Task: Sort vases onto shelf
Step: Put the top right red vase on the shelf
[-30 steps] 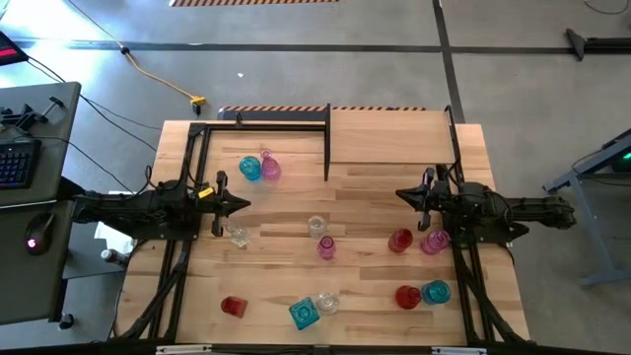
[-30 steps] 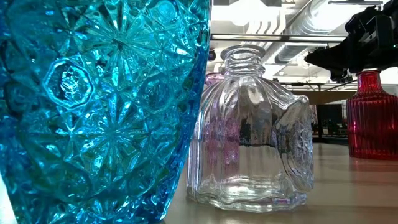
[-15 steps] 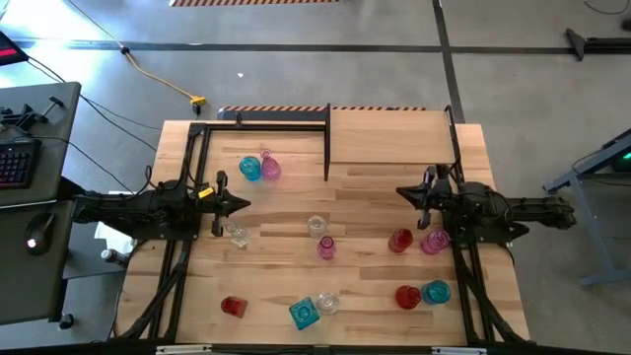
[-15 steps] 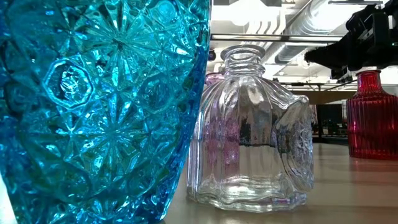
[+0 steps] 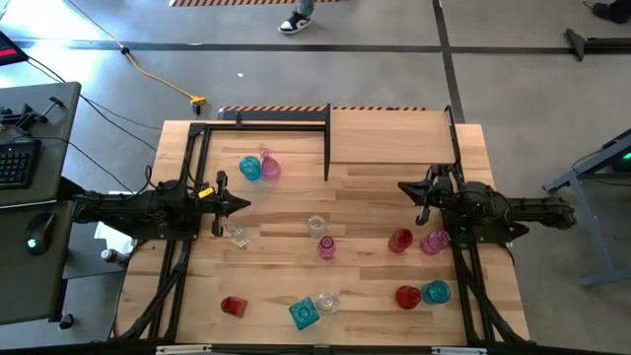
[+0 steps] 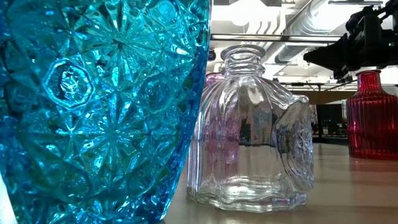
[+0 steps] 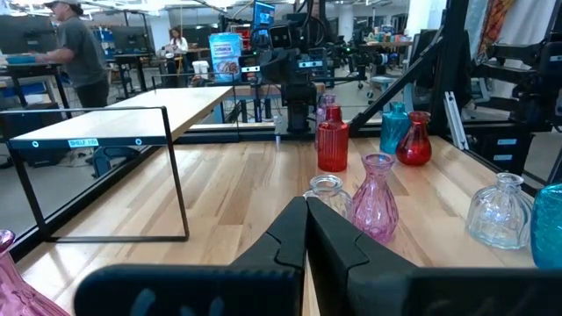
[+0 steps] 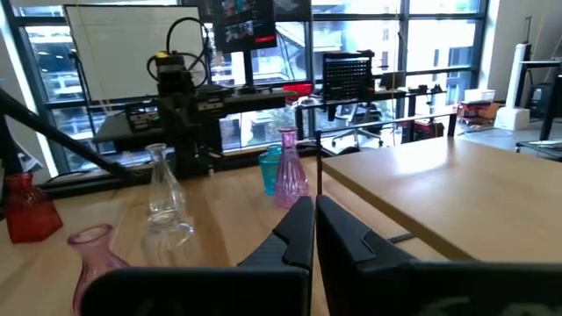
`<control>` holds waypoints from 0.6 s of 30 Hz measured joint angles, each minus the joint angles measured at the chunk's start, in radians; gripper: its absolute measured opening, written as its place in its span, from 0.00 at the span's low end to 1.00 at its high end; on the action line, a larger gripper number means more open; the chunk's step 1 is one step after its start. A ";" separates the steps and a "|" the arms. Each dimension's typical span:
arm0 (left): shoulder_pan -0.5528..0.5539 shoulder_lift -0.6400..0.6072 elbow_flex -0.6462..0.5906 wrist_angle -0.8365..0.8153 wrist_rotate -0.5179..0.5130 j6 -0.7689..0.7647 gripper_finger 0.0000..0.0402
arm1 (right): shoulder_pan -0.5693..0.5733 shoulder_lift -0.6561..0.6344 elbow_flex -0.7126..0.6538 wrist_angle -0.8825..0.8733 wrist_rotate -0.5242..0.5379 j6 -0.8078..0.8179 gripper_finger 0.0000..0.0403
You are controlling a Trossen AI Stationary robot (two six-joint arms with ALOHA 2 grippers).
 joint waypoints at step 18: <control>0.000 0.000 0.000 0.000 0.000 0.000 0.00 | 0.000 0.000 0.000 0.000 0.010 0.007 0.20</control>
